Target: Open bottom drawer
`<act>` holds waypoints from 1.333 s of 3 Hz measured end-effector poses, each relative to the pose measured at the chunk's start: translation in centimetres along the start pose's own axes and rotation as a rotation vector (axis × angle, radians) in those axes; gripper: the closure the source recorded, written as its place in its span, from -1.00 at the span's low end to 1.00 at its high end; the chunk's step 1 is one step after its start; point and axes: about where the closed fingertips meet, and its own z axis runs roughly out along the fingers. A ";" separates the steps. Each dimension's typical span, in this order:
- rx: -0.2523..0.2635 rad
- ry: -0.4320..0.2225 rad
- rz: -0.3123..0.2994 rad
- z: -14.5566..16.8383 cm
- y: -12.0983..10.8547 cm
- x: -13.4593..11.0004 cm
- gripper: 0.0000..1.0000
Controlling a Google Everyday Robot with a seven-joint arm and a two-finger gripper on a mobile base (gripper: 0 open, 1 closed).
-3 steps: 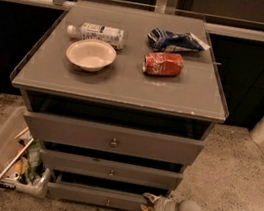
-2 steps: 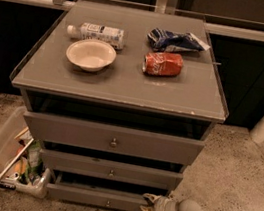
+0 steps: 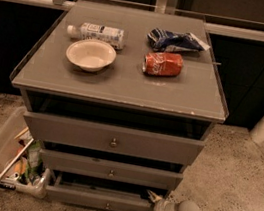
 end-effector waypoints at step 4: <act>-0.026 0.022 0.046 -2.2 3.8 0.8 1.00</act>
Offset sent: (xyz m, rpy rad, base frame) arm -0.1473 -0.0607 -0.0166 -0.0365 0.1288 -0.0839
